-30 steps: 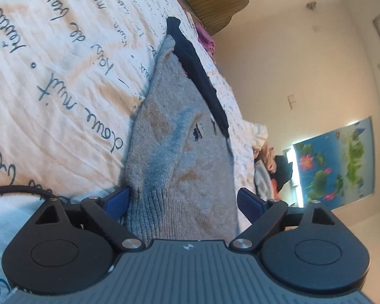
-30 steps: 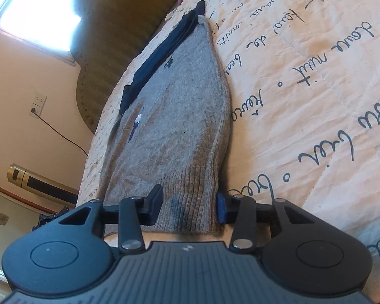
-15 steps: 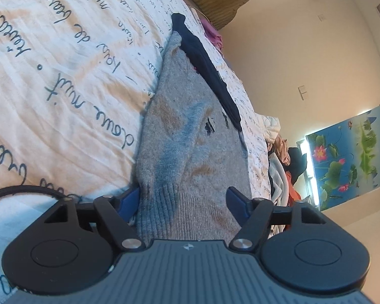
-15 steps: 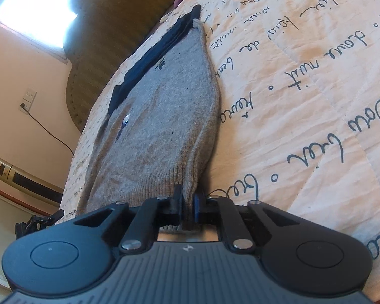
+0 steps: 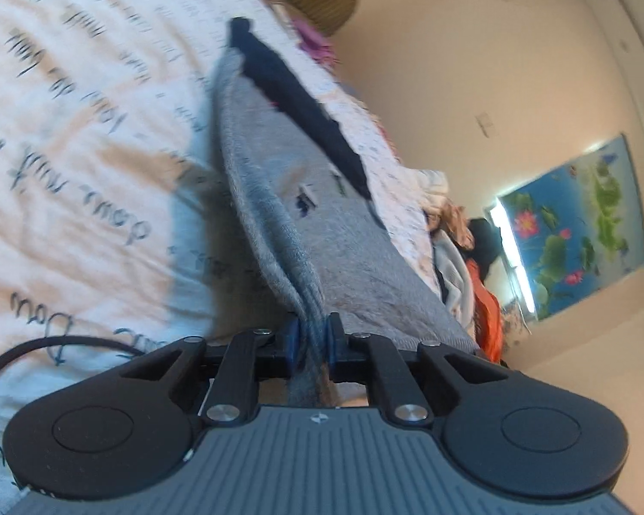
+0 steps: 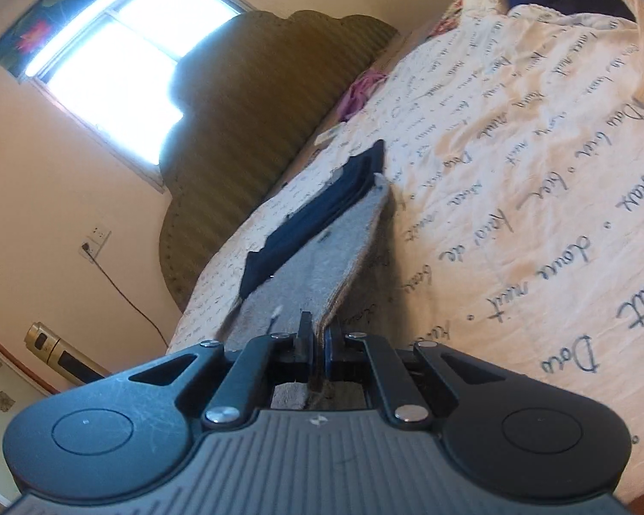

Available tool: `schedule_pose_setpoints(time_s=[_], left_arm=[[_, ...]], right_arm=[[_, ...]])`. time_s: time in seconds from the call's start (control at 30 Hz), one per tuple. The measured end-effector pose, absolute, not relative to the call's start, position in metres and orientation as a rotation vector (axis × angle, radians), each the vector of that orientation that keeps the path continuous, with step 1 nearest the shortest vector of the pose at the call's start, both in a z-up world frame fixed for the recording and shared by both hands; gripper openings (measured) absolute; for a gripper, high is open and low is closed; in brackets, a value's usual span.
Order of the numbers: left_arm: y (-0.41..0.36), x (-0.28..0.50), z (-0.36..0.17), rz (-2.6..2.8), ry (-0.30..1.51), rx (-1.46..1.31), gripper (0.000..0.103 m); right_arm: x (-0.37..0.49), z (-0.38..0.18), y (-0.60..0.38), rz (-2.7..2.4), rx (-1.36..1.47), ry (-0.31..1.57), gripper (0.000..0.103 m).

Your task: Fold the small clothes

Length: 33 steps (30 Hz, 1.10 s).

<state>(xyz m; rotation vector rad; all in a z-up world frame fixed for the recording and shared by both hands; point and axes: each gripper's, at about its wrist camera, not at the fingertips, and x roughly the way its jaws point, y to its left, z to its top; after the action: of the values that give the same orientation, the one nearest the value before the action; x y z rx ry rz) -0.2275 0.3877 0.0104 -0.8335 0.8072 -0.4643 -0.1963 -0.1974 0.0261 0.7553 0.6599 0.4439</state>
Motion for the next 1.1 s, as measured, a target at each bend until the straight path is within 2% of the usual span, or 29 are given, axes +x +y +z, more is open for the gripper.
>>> schedule_pose_setpoints(time_s=[0.17,0.23,0.3,0.33,0.37,0.4,0.43,0.5,0.63,0.7,0.73,0.8,0.83,0.87,0.9,0.93,0.97,1.0,1.03,1.1], left_arm=[[0.383,-0.224,-0.022,-0.326,0.951,-0.717,0.011],[0.387,-0.227,-0.030,-0.331,0.948,-0.757,0.015],[0.389,-0.227,-0.024,-0.354,0.949,-0.760,0.021],[0.389,-0.227,-0.019,-0.359,0.944,-0.748,0.023],[0.391,-0.227,-0.012,-0.354,0.932,-0.736,0.026],[0.393,-0.227,-0.006,-0.347,0.916,-0.731,0.039],[0.397,-0.225,-0.001,-0.338,0.897,-0.739,0.058],[0.405,-0.217,0.007,-0.311,0.847,-0.767,0.075],[0.409,-0.163,0.011,-0.228,0.844,-0.739,0.075],[0.401,-0.135,0.002,-0.188,0.889,-0.699,0.073],[0.395,-0.124,-0.002,-0.156,0.911,-0.665,0.069],[0.384,-0.111,-0.003,-0.120,0.901,-0.578,0.068],[0.378,-0.107,0.000,-0.104,0.894,-0.528,0.067],[0.374,-0.103,0.001,-0.083,0.890,-0.488,0.065],[0.371,-0.099,0.002,-0.064,0.880,-0.457,0.061],[0.371,-0.097,0.001,-0.046,0.869,-0.434,0.051],[0.370,-0.094,-0.001,-0.032,0.867,-0.415,0.042],[0.369,-0.092,-0.003,-0.023,0.867,-0.383,0.012],[0.369,-0.091,-0.004,-0.030,0.868,-0.372,0.004],[0.368,-0.093,-0.004,-0.009,0.861,-0.360,0.004]], right_arm=[[-0.190,-0.037,-0.198,0.325,0.739,0.858,0.004],[-0.193,-0.047,-0.202,0.290,0.777,0.848,0.006],[-0.197,-0.041,-0.208,0.273,0.806,0.815,0.014],[-0.198,-0.032,-0.209,0.265,0.779,0.781,0.027],[-0.198,-0.023,-0.211,0.261,0.747,0.743,0.050],[-0.197,-0.014,-0.212,0.266,0.722,0.708,0.062],[-0.192,-0.005,-0.212,0.279,0.703,0.674,0.074],[-0.169,0.008,-0.208,0.340,0.680,0.659,0.073],[-0.095,0.014,-0.172,0.386,0.569,0.725,0.072],[-0.057,0.009,-0.147,0.363,0.500,0.789,0.063],[-0.041,0.006,-0.135,0.351,0.454,0.819,0.053],[-0.016,-0.003,-0.114,0.319,0.352,0.861,0.051],[-0.007,-0.009,-0.105,0.311,0.322,0.885,0.044],[0.000,-0.016,-0.098,0.323,0.302,0.906,0.028],[0.004,-0.019,-0.092,0.336,0.280,0.913,0.023],[0.004,-0.022,-0.088,0.358,0.252,0.904,0.010],[0.005,-0.022,-0.088,0.374,0.241,0.908,0.005],[0.004,-0.022,-0.090,0.381,0.235,0.905,0.005],[0.003,-0.021,-0.094,0.383,0.232,0.902,0.004],[0.000,-0.016,-0.109,0.349,0.236,0.883,0.003]])
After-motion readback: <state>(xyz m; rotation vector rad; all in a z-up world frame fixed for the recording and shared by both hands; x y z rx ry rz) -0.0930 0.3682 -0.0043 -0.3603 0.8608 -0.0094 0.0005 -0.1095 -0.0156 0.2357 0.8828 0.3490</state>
